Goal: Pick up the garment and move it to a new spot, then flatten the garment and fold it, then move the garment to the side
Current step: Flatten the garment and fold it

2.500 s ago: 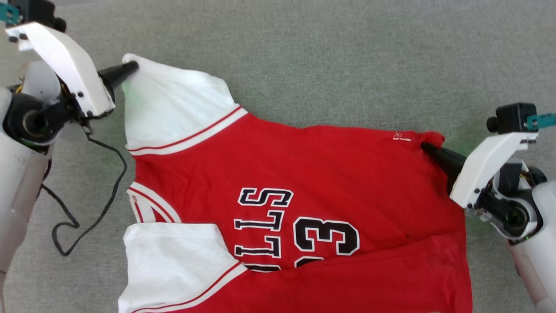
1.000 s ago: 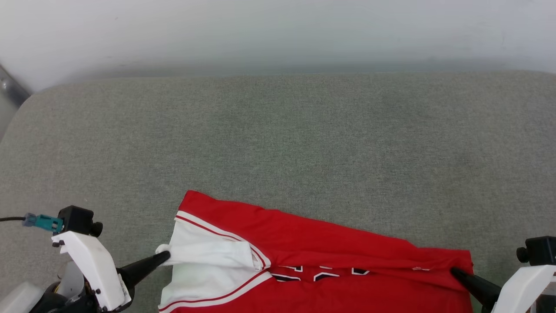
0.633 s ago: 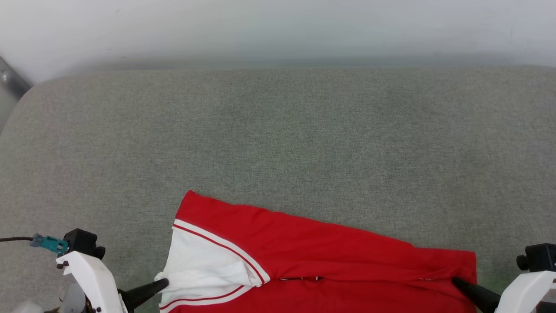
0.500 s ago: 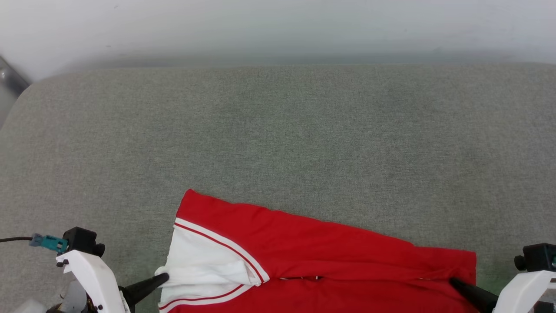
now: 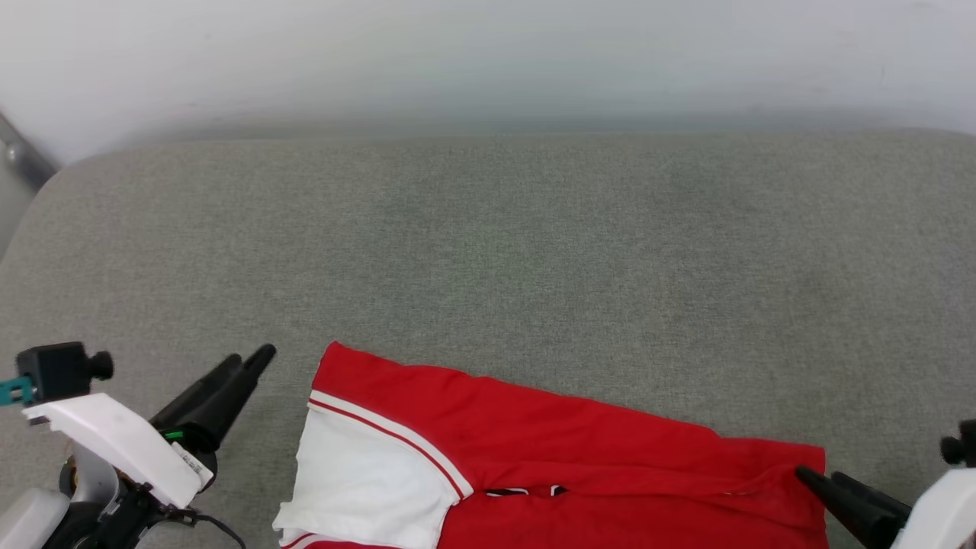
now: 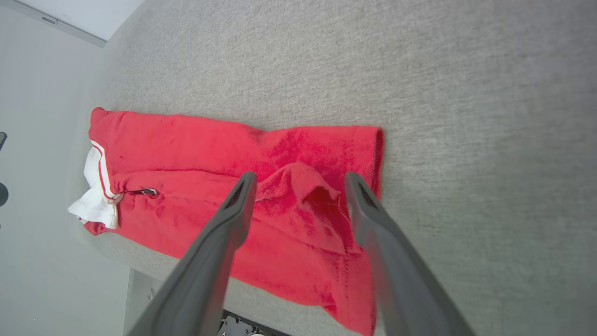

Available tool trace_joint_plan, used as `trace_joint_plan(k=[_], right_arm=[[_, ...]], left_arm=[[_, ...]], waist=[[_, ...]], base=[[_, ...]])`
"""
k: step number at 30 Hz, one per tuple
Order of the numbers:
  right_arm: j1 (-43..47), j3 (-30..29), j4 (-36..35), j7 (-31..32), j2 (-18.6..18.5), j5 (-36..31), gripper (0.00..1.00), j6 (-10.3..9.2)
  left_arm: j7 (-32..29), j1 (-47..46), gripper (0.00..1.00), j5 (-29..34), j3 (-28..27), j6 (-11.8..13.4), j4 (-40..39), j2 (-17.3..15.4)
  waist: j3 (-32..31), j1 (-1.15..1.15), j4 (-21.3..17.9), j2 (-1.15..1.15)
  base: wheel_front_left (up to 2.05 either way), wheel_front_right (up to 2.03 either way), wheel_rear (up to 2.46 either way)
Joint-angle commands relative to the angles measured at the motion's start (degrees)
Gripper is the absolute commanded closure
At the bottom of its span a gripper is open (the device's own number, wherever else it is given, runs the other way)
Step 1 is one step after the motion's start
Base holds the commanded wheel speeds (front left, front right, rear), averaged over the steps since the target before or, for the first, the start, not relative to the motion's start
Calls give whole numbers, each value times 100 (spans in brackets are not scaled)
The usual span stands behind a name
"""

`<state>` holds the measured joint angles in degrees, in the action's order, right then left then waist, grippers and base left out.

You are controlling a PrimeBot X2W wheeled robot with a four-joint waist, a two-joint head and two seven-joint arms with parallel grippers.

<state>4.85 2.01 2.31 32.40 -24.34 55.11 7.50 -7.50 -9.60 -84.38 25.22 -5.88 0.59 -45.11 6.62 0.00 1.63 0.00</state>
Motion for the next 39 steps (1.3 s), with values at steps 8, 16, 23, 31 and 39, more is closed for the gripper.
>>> trace_joint_plan(k=[8, 16, 23, 31, 39], right_arm=[[490, -849, -102, 339, 452, -173, 0, -2], [547, -1024, 269, 572, 736, -510, 0, -3], [382, -779, 864, 415, 714, -744, 0, -3], [67, -539, 1629, 292, 553, -932, 0, -7], [-283, -196, 2105, 319, 668, -685, 0, -6]], left_arm=[[1494, 460, 0, 1059, -296, 605, -41, 105], [2237, 800, 0, 1896, -717, 972, 140, 562], [2273, 1183, 0, 3489, -1603, 851, -226, 1327], [2269, 1706, 0, 4886, -2259, 80, -346, 2537], [2270, 1538, 0, 5217, -2419, -149, -46, 2918]], waist=[[-274, 0, 164, 0], [-497, 0, 312, 0], [-607, 0, 417, 0], [-602, 0, 470, 0], [-384, 0, 528, 0]], base=[[0, 0, 0], [0, 0, 0], [0, 0, 0], [0, 0, 0], [0, 0, 0]])
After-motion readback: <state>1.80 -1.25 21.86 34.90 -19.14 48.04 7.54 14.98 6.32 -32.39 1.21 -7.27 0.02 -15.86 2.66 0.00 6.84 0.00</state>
